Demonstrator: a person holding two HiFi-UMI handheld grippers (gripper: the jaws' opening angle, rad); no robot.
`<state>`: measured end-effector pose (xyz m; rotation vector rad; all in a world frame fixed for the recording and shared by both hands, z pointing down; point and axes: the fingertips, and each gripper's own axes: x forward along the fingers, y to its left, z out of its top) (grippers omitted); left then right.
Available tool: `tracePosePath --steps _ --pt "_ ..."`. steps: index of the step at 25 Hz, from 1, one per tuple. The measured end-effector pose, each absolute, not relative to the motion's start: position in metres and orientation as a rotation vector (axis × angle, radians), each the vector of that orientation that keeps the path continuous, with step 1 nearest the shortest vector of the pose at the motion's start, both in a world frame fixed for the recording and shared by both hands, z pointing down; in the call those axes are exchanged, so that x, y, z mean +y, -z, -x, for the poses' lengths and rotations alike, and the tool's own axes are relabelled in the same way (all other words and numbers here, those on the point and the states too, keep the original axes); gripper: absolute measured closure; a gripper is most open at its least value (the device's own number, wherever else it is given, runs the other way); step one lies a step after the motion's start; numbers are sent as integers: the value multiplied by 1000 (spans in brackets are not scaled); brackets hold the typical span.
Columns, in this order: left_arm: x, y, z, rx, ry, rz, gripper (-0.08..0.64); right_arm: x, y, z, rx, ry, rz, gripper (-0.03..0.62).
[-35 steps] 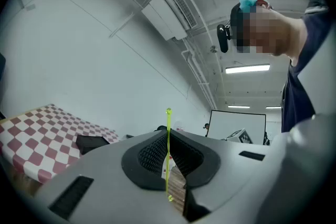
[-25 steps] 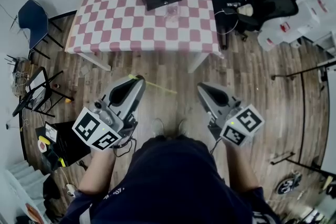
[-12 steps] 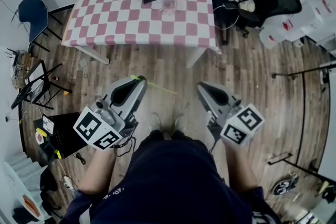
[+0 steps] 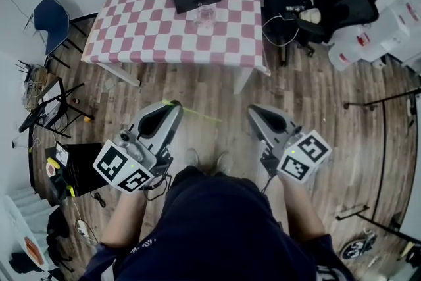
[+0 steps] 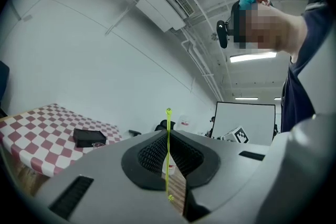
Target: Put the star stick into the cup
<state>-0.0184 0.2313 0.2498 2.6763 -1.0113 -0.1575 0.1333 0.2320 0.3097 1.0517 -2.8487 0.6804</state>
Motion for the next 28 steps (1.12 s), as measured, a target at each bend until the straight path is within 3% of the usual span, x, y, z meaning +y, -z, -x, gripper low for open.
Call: tracePosePath --steps 17,28 --pt "189 -261 10 -1063 184 -2653 523 188 -319 -160 -2845 -699 -1047 575" --pt "49 -289 54 -979 178 -2638 522 68 -345 -116 -2754 -771 -1100 575"
